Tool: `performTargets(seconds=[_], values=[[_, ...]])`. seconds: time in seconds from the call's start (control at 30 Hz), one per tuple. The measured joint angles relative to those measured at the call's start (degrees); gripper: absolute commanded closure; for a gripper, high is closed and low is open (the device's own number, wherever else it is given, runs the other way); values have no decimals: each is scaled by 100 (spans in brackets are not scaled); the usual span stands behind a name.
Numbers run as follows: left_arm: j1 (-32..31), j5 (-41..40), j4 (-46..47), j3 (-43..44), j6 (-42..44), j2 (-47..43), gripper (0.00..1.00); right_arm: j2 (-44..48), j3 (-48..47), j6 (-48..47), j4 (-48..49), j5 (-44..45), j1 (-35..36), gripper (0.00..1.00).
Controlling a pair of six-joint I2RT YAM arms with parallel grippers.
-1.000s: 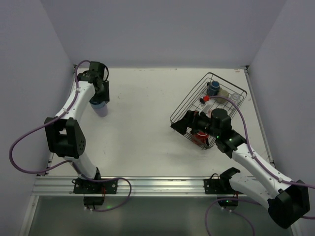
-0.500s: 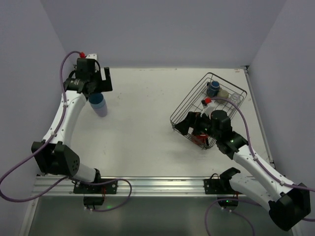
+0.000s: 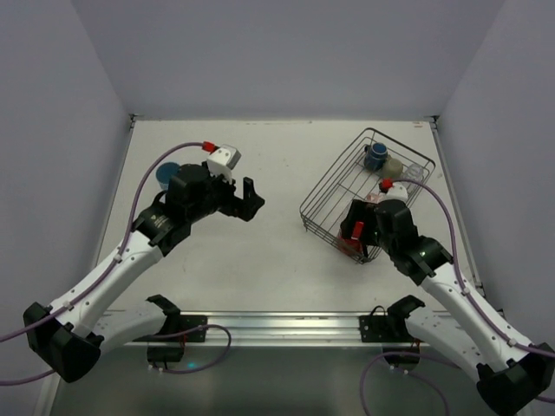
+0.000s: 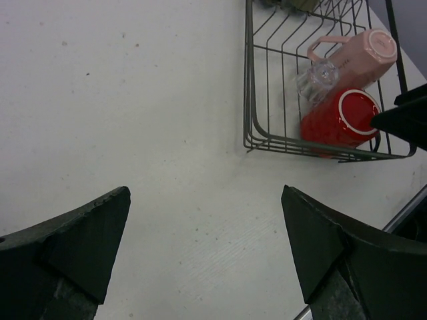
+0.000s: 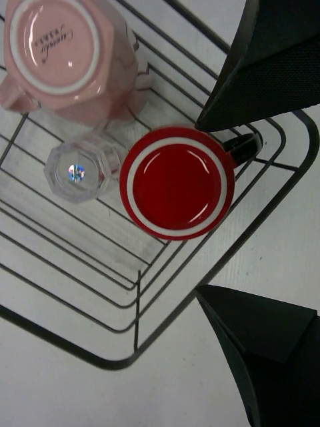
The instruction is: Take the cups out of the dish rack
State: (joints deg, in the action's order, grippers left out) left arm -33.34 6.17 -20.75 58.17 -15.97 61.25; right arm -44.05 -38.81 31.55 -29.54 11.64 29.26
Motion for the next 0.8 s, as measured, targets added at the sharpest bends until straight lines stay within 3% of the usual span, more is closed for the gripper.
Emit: performTargets(seconds=[0.23,0.4,0.8], values=[[-11,260,597,-721,83,-1014,0,-769,-555,13,-658,411,-2,1],[-11,208,782,-752,212,-944,0,-1639,-723,4,-791,389,-2,1],[-11,90,754,-861,315,-1021,0,-2339,-730,59,-776,450,-11,1]])
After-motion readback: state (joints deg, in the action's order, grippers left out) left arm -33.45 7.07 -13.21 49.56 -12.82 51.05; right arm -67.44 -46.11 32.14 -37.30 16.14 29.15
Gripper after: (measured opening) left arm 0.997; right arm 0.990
